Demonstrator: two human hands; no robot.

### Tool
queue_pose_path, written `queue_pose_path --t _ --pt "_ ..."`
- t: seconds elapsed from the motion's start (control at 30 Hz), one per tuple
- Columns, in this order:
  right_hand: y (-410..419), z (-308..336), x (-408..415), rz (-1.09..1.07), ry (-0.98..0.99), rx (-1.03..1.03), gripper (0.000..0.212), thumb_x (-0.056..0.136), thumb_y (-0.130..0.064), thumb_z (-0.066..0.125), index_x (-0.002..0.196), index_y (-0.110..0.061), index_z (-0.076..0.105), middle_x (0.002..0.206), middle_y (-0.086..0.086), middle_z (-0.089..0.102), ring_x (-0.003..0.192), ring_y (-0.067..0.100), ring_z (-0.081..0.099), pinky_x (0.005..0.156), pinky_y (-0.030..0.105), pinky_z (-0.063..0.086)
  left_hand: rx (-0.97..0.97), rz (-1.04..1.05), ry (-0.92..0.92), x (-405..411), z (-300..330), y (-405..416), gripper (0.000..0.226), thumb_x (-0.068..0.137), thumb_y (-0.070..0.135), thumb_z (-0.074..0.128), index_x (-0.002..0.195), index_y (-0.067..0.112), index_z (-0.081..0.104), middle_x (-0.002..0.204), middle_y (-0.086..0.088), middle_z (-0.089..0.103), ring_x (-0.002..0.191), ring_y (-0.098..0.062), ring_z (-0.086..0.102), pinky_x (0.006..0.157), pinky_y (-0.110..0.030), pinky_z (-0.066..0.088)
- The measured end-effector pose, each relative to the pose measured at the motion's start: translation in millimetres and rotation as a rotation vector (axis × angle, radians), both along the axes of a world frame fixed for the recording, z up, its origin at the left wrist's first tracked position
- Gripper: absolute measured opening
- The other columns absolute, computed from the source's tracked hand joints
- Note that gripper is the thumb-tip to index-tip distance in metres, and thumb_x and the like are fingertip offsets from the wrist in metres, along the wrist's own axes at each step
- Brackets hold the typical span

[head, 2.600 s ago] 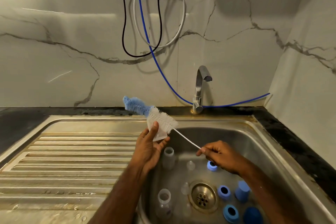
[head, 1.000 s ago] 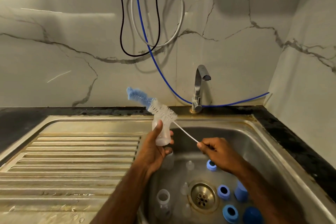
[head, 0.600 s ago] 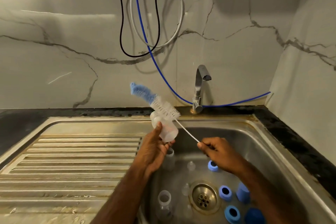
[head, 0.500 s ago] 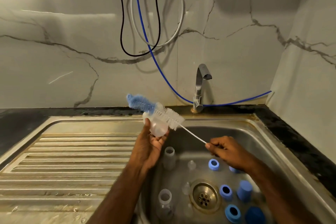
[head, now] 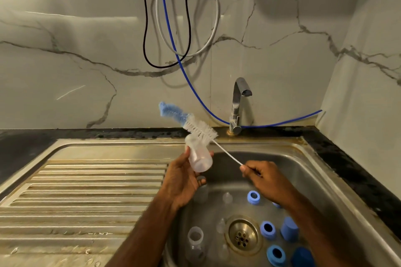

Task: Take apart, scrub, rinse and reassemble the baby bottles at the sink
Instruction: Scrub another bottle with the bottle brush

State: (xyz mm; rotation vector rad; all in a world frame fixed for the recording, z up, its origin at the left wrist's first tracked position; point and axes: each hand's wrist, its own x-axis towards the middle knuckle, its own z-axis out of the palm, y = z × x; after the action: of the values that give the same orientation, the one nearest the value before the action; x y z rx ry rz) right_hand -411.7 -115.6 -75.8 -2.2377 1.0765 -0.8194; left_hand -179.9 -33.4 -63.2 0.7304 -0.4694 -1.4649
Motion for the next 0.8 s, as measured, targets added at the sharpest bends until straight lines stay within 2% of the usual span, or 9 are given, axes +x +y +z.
queue_pose_path --t 0.03,0.1,0.2,0.3,0.43,0.6,0.73,0.8 --pt "1.5 -0.7 4.7 -0.005 0.016 -0.03 0.028 0.102 -0.034 0.054 0.079 -0.026 0.068 0.057 -0.012 0.057 0.057 0.002 0.054 0.059 0.019 0.042 0.028 0.018 -0.03 -3.5 -0.4 -1.2 0.057 0.088 0.042 0.06 0.137 0.012 0.055 0.122 -0.023 0.068 0.086 -0.027 0.068 0.065 -0.037 0.05" --pt "4.2 -1.1 9.7 0.009 0.034 -0.029 0.026 0.103 -0.036 0.051 0.086 -0.029 0.07 0.055 -0.016 0.056 0.056 0.001 0.054 0.056 0.014 0.039 0.055 0.102 0.026 -3.9 0.2 -3.8 0.063 0.084 0.034 0.067 0.139 0.007 0.052 0.121 -0.025 0.067 0.091 -0.028 0.066 0.071 -0.036 0.054" --pt "2.7 -1.1 6.9 0.017 0.003 -0.068 0.027 0.103 -0.035 0.051 0.084 -0.028 0.069 0.057 -0.014 0.055 0.056 0.002 0.052 0.056 0.018 0.04 0.008 0.215 0.267 8.0 0.3 -6.0 0.063 0.085 0.022 0.07 0.141 0.004 0.049 0.126 -0.027 0.066 0.115 -0.036 0.066 0.08 -0.038 0.063" --pt "0.0 -2.2 1.1 0.043 0.014 -0.088 0.028 0.102 -0.032 0.053 0.077 -0.026 0.064 0.063 -0.015 0.057 0.061 0.004 0.054 0.061 0.022 0.042 -0.029 0.232 0.392 13.8 5.2 -2.8 0.055 0.094 0.029 0.066 0.14 0.003 0.05 0.128 -0.029 0.064 0.113 -0.038 0.069 0.076 -0.037 0.064" --pt "-1.7 -3.7 -4.6 0.032 -0.004 -0.077 0.029 0.102 -0.033 0.052 0.075 -0.026 0.062 0.065 -0.011 0.058 0.064 0.006 0.056 0.065 0.024 0.046 -0.06 0.23 0.421 14.0 5.9 -3.2 0.057 0.094 0.032 0.065 0.142 0.003 0.05 0.129 -0.028 0.064 0.111 -0.036 0.07 0.078 -0.036 0.063" --pt "4.2 -6.5 8.2 0.069 -0.025 -0.114 0.029 0.102 -0.037 0.05 0.077 -0.028 0.059 0.062 -0.011 0.053 0.06 0.01 0.054 0.056 0.032 0.05 -0.061 0.197 0.36 -4.9 4.0 -6.2 0.061 0.088 0.029 0.067 0.141 0.004 0.05 0.129 -0.026 0.066 0.113 -0.035 0.069 0.079 -0.036 0.063" --pt "-6.0 -6.7 -10.1 0.035 -0.015 -0.046 0.029 0.102 -0.035 0.051 0.074 -0.03 0.058 0.066 -0.008 0.057 0.063 0.006 0.054 0.063 0.028 0.049 -0.097 0.242 0.419 10.5 8.6 -3.0 0.062 0.087 0.031 0.067 0.141 0.005 0.051 0.129 -0.026 0.065 0.111 -0.034 0.07 0.077 -0.036 0.063" --pt "-3.0 -7.0 -4.8 0.034 -0.018 -0.057 0.029 0.103 -0.033 0.051 0.076 -0.028 0.06 0.066 -0.006 0.058 0.063 0.009 0.056 0.064 0.029 0.048 -0.083 0.196 0.37 0.3 6.4 -1.8 0.061 0.088 0.029 0.066 0.142 0.004 0.05 0.13 -0.026 0.065 0.112 -0.034 0.07 0.079 -0.035 0.063"
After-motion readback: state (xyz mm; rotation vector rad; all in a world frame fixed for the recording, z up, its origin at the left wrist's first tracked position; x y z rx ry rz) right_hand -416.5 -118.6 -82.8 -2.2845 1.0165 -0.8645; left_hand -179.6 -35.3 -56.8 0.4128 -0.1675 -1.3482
